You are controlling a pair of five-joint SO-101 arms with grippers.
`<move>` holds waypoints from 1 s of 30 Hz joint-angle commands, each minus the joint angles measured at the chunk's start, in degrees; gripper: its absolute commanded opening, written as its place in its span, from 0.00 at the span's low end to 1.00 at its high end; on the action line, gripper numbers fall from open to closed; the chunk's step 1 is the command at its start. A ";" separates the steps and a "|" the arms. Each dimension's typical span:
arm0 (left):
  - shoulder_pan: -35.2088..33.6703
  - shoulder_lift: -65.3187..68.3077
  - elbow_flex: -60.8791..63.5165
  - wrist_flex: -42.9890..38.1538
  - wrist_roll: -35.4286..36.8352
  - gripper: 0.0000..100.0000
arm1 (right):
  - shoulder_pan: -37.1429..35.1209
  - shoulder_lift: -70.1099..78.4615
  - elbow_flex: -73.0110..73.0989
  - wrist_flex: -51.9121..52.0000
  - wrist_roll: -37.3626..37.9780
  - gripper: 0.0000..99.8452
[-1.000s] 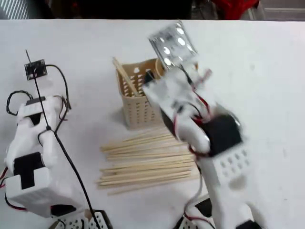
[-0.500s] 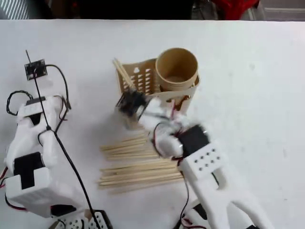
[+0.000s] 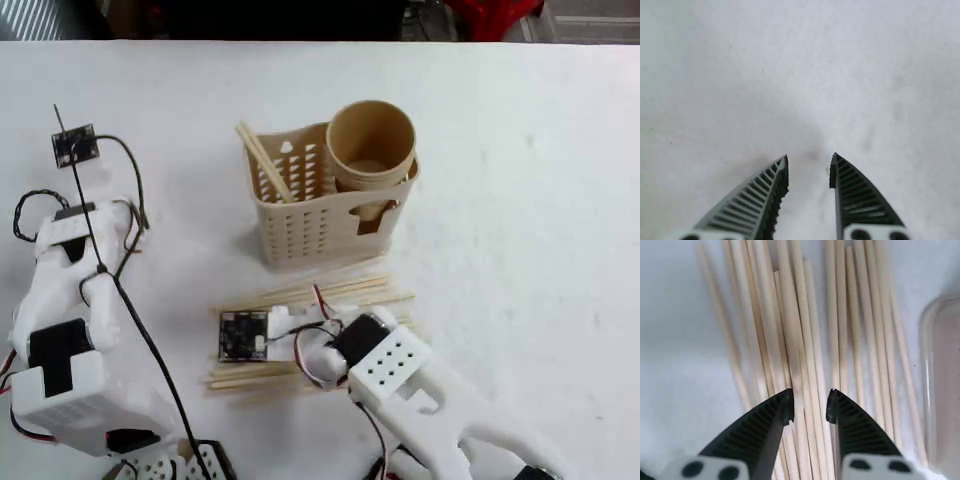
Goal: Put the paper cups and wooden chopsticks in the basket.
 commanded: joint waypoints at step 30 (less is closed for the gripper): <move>0.84 -0.13 -2.55 -0.09 -0.79 0.15 | -0.48 6.90 2.73 -10.24 -1.41 0.12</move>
